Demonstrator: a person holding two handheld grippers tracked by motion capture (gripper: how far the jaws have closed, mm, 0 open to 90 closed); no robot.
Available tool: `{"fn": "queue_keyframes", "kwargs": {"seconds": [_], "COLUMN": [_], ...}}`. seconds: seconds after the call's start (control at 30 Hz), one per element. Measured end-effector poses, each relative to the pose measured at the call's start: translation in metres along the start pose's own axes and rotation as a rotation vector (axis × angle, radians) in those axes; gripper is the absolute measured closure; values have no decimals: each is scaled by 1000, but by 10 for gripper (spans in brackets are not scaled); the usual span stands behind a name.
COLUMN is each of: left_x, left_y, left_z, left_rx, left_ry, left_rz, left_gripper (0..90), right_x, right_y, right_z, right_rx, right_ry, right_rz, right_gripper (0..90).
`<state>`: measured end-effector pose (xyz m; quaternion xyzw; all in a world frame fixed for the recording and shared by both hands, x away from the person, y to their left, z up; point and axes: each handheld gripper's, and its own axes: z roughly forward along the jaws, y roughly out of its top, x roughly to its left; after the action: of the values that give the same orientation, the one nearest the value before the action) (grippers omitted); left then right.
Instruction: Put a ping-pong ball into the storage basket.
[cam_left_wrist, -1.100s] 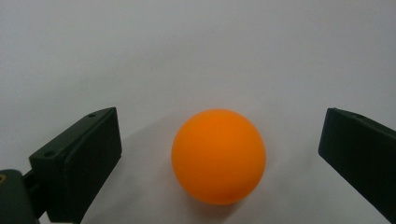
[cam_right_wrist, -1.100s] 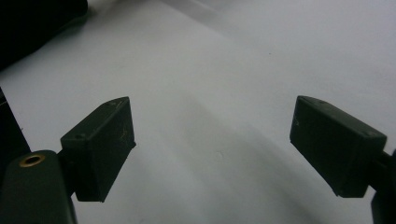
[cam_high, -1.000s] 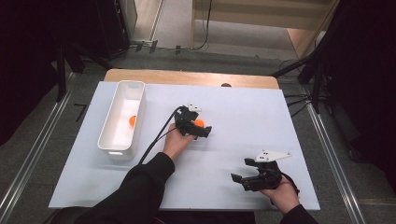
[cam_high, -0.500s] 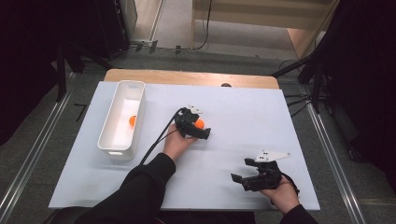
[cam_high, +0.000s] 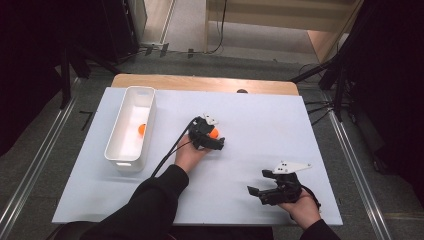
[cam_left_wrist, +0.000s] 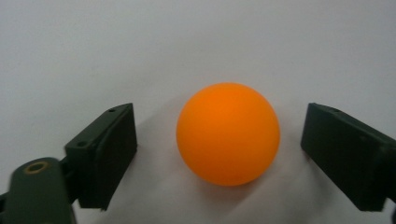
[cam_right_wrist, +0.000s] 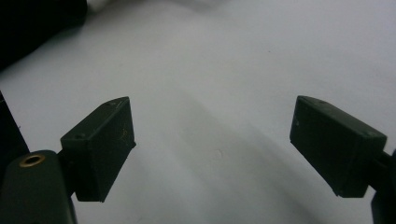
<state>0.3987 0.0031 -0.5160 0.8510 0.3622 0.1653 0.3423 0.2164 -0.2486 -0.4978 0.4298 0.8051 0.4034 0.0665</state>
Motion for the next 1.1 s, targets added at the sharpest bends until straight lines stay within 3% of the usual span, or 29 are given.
{"fn": "queue_keyframes", "kwargs": {"seconds": [0.17,0.6,1.1], "left_x": [-1,0,0], "left_y": [-3,-6,-7], "left_z": [-4,-9,-10], "left_rx": [-20,-29,-39], "left_ry": [3,18,20], "left_rz": [-9,-21,-21], "left_gripper": [287,476,506], "right_x": [1,1,1], "right_y": [0,0,0], "right_z": [1,1,1], "right_rx": [6,17,17], "right_ry": [5,2,6], "right_rz": [-4,-2,0], "right_gripper": [124,124,124]}}
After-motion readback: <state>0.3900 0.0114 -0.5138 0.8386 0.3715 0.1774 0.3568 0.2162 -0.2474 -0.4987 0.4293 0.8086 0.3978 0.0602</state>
